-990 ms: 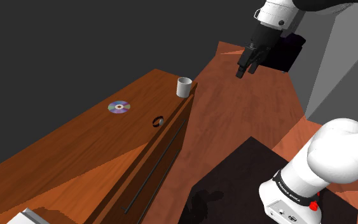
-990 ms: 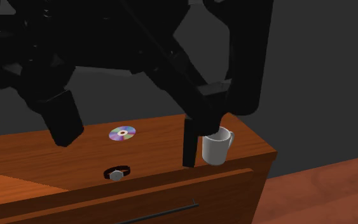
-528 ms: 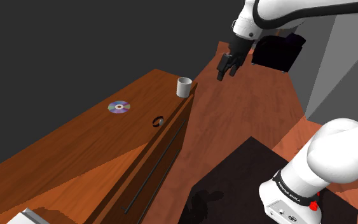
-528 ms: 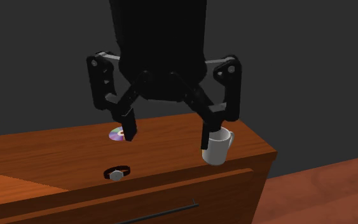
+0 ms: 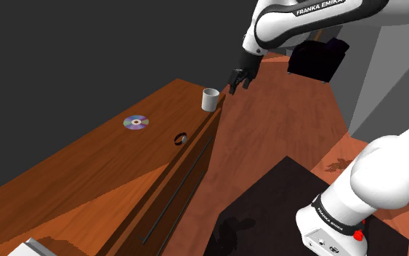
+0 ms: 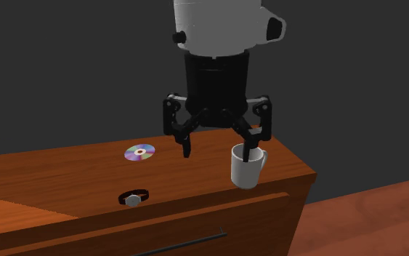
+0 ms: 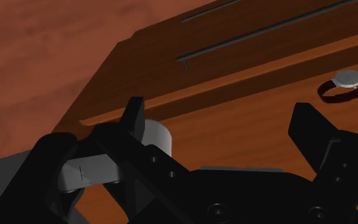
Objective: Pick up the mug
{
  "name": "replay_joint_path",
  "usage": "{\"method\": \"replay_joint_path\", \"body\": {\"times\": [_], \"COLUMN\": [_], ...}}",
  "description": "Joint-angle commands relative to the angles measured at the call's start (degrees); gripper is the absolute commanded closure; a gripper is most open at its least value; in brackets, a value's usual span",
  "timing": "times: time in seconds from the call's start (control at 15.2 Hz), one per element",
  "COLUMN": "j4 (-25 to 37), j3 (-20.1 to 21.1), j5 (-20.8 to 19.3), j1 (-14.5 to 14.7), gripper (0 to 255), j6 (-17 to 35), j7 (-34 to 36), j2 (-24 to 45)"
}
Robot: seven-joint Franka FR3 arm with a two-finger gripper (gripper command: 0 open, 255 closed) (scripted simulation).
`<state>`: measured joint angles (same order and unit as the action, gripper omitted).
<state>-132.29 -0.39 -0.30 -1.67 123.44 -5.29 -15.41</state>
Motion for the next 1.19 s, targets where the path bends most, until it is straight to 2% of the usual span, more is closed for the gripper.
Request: {"method": "replay_joint_path", "body": {"times": [0.0, 0.53, 0.99, 1.12], "j4": [2.75, 15.58, 31.04, 31.44], "j3": [-0.05, -0.29, -0.54, -0.56], "j5": [-0.36, -1.71, -2.72, -2.77], "j1": [-0.07, -0.37, -0.47, -0.47], "gripper": [0, 0, 0, 0], "j6": [2.48, 8.54, 9.87, 10.47], "j7": [-0.32, -1.39, -2.25, -2.25], "j2": [4.86, 22.51, 38.18, 39.13]}}
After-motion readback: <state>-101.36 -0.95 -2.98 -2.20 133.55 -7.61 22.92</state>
